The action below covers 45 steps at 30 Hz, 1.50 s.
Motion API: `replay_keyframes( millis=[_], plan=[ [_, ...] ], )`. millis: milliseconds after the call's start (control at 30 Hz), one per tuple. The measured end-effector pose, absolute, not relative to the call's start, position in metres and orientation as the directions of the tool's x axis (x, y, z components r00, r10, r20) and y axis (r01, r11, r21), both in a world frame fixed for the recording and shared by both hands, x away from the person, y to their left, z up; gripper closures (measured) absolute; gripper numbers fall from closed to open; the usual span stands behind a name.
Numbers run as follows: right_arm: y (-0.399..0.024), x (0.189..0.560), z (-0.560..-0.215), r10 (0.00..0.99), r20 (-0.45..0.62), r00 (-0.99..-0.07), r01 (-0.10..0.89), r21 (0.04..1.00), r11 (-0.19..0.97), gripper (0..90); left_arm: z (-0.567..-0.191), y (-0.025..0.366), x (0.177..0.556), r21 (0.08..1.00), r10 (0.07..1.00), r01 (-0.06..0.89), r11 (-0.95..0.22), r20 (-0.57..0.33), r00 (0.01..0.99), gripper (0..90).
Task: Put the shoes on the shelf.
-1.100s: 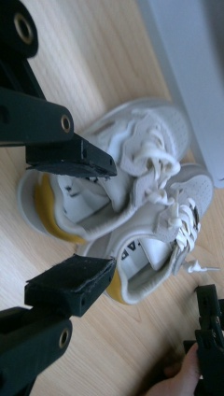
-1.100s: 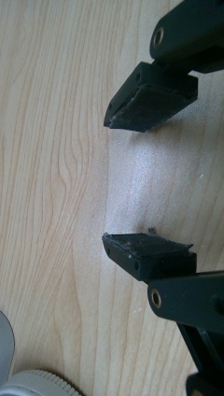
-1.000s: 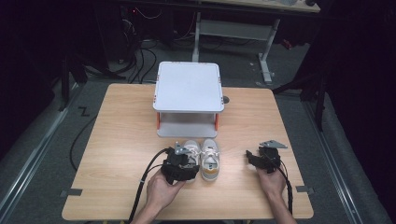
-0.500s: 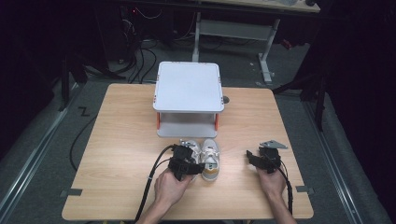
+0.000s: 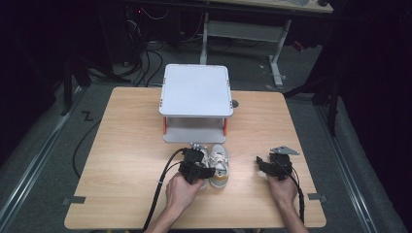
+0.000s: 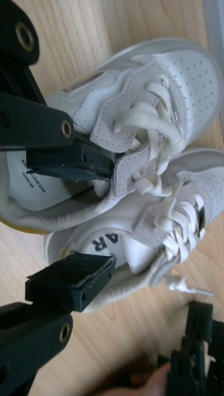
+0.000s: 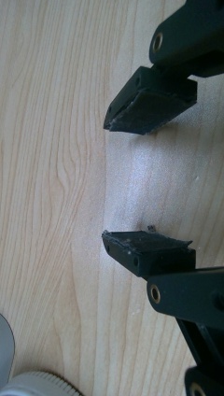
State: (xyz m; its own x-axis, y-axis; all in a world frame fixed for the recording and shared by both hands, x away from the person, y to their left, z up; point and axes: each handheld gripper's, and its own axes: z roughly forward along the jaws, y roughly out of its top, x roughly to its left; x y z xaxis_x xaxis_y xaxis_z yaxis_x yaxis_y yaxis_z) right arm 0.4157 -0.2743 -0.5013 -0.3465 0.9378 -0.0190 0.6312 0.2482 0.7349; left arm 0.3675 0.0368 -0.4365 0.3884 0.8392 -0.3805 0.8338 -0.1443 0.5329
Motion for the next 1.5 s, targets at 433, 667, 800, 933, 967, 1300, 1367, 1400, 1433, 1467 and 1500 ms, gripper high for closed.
replay_keyframes(
  millis=[433,667,800,933,967,1300,1367,1400,1433,1467,1500],
  plan=[
    [-0.274,0.416,-0.501,0.938,-0.019,-0.347,0.631,0.735,0.248,39.6,-0.448,0.023,0.375,0.544,0.865,0.809,-0.221,-0.273,0.420,58.7],
    [-0.274,0.415,-0.501,0.939,-0.020,-0.345,0.631,0.735,0.248,39.6,-0.447,0.020,0.371,0.579,0.865,0.773,-0.259,-0.217,0.453,69.9],
    [-0.274,0.415,-0.501,0.939,-0.020,-0.344,0.631,0.735,0.247,39.6,-0.447,0.021,0.370,0.580,0.864,0.775,-0.251,-0.228,0.449,72.7],
    [-0.274,0.415,-0.501,0.939,-0.020,-0.344,0.631,0.735,0.247,39.5,-0.447,0.024,0.368,0.579,0.854,0.777,-0.247,-0.248,0.457,77.8],
    [-0.274,0.415,-0.501,0.939,-0.020,-0.344,0.631,0.735,0.247,39.6,-0.447,0.024,0.367,0.582,0.854,0.773,-0.251,-0.244,0.460,77.8],
    [-0.274,0.416,-0.501,0.939,-0.020,-0.344,0.631,0.735,0.247,39.5,-0.446,0.035,0.359,0.614,0.844,0.749,-0.249,-0.242,0.479,81.4],
    [-0.274,0.415,-0.501,0.939,-0.020,-0.344,0.632,0.735,0.247,39.5,-0.444,0.038,0.357,0.621,0.838,0.741,-0.254,-0.242,0.489,81.6],
    [-0.274,0.416,-0.501,0.939,-0.020,-0.344,0.631,0.735,0.247,39.5,-0.443,0.039,0.356,0.624,0.836,0.738,-0.256,-0.241,0.494,81.7],
    [-0.274,0.416,-0.501,0.939,-0.020,-0.344,0.631,0.735,0.247,39.5,-0.442,0.040,0.355,0.628,0.834,0.734,-0.257,-0.239,0.497,81.9],
    [-0.274,0.416,-0.501,0.939,-0.020,-0.344,0.631,0.735,0.247,39.5,-0.441,0.041,0.354,0.629,0.832,0.732,-0.262,-0.238,0.501,82.1],
    [-0.274,0.415,-0.501,0.939,-0.019,-0.343,0.632,0.735,0.246,39.5,-0.440,0.043,0.353,0.634,0.829,0.726,-0.268,-0.233,0.509,82.2]
  ],
)
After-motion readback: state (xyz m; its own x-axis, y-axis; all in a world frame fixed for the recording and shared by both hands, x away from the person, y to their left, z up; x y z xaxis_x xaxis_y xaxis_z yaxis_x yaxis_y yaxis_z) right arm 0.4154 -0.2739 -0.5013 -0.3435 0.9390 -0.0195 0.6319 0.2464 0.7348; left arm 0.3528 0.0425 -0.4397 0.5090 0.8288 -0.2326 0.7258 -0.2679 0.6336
